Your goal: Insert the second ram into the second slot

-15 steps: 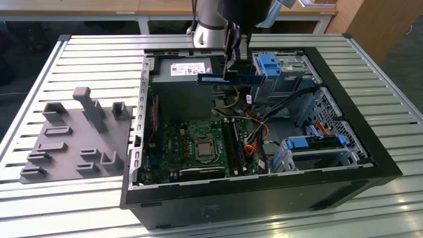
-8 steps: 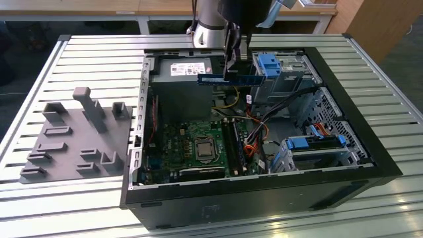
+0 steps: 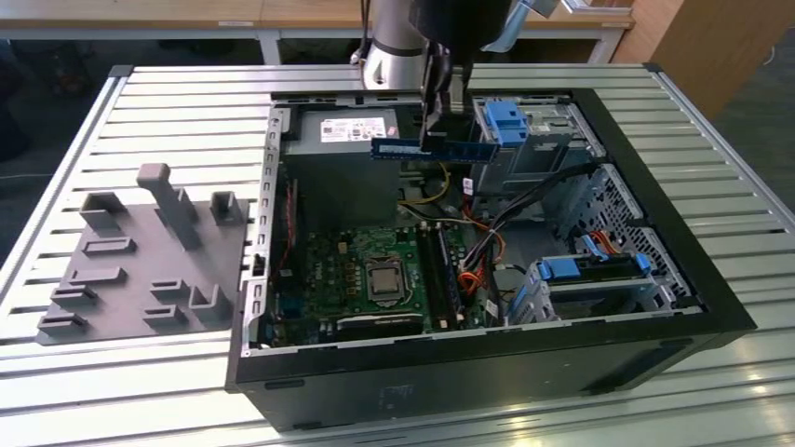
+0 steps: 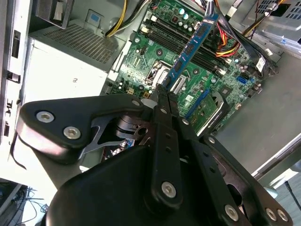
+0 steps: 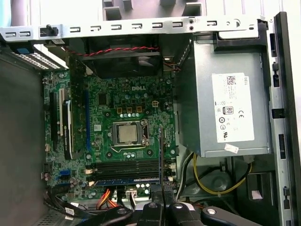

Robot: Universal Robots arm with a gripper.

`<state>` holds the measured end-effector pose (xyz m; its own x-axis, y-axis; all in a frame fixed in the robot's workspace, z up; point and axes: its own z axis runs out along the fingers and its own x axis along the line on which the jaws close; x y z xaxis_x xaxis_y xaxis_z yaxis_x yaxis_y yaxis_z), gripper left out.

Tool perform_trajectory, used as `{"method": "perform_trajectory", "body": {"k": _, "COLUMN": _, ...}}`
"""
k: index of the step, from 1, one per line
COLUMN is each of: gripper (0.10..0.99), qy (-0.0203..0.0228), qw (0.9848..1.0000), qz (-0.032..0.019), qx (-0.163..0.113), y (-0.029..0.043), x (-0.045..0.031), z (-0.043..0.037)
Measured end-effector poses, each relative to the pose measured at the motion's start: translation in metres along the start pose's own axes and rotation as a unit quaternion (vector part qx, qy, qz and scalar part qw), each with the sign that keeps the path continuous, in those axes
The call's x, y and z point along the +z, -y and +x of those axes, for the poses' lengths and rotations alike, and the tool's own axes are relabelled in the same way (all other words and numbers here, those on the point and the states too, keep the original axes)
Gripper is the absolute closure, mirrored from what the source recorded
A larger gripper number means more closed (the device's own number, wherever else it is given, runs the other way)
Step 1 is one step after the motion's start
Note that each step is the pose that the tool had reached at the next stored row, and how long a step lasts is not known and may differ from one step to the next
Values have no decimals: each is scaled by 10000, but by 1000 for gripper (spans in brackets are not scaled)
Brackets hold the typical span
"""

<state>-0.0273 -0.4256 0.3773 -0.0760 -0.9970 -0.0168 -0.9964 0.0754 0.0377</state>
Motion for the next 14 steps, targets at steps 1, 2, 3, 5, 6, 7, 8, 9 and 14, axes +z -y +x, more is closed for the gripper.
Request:
{"method": "perform_trajectory", "body": {"k": 1, "gripper": 965, "qy": 1, "qw": 10000, "qz": 1, "qx": 26, "y": 0, "x": 0, "z": 0}}
{"method": "perform_trajectory", "body": {"k": 2, "gripper": 965, "qy": 2, "qw": 10000, "qz": 1, "qx": 52, "y": 0, "x": 0, "z": 0}}
{"method": "perform_trajectory", "body": {"k": 3, "gripper": 965, "qy": 3, "qw": 10000, "qz": 1, "qx": 79, "y": 0, "x": 0, "z": 0}}
{"method": "perform_trajectory", "body": {"k": 5, "gripper": 965, "qy": 5, "qw": 9999, "qz": 3, "qx": 156, "y": 0, "x": 0, "z": 0}}
{"method": "perform_trajectory", "body": {"k": 6, "gripper": 965, "qy": 7, "qw": 9998, "qz": 4, "qx": 212, "y": 0, "x": 0, "z": 0}}
{"method": "perform_trajectory", "body": {"k": 7, "gripper": 965, "qy": 10, "qw": 9996, "qz": 5, "qx": 278, "y": 0, "x": 0, "z": 0}}
{"method": "perform_trajectory", "body": {"k": 8, "gripper": 965, "qy": 12, "qw": 9994, "qz": 6, "qx": 342, "y": 0, "x": 1, "z": 0}}
{"method": "perform_trajectory", "body": {"k": 9, "gripper": 965, "qy": 14, "qw": 9992, "qz": 7, "qx": 402, "y": 0, "x": 1, "z": 0}}
{"method": "perform_trajectory", "body": {"k": 14, "gripper": 965, "qy": 26, "qw": 9973, "qz": 12, "qx": 734, "y": 0, "x": 5, "z": 0}}
